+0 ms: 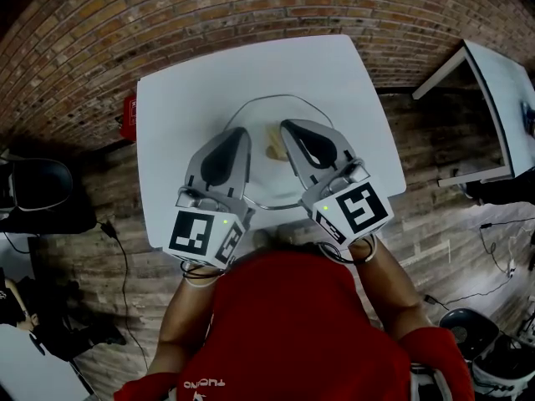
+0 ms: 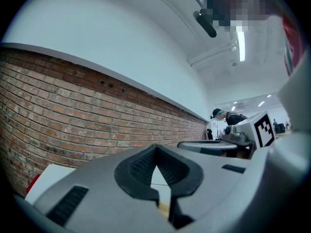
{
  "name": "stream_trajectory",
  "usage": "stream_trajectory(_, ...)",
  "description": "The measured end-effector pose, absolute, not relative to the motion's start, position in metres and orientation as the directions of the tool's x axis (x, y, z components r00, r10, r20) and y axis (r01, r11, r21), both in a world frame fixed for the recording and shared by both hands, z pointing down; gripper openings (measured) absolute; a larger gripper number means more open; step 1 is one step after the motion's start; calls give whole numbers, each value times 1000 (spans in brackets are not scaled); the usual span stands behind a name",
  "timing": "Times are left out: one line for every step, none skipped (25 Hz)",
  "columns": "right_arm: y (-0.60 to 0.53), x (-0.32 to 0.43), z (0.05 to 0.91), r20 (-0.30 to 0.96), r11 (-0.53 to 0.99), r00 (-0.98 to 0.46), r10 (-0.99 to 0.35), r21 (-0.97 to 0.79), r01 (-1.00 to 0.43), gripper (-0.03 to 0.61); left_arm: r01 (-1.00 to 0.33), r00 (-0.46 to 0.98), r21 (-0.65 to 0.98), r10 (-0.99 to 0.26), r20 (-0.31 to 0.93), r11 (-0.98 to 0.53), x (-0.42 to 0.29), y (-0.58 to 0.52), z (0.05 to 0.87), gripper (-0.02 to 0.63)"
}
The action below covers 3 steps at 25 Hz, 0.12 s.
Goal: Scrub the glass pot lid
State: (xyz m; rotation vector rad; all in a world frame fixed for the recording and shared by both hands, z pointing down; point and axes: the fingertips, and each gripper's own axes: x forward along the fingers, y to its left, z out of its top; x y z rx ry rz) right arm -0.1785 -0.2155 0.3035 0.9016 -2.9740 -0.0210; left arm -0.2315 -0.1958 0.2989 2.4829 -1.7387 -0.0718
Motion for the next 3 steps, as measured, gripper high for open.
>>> stream_trajectory(-216,-179,304,29,832,-831,-555,23,-555,29,-934,343,117,-939,24,-338,-232,-196,299,17)
stream_trajectory(-216,-179,304,30,832,-831,-555,23,-554,29,-934,343,118,-939,25,-338,-232,-196,300,17)
stream_trajectory(-216,-179,304,31,832,-832,-554,23,-554,29,-934,343,118,-939,25,-338,-232,-196,300,17)
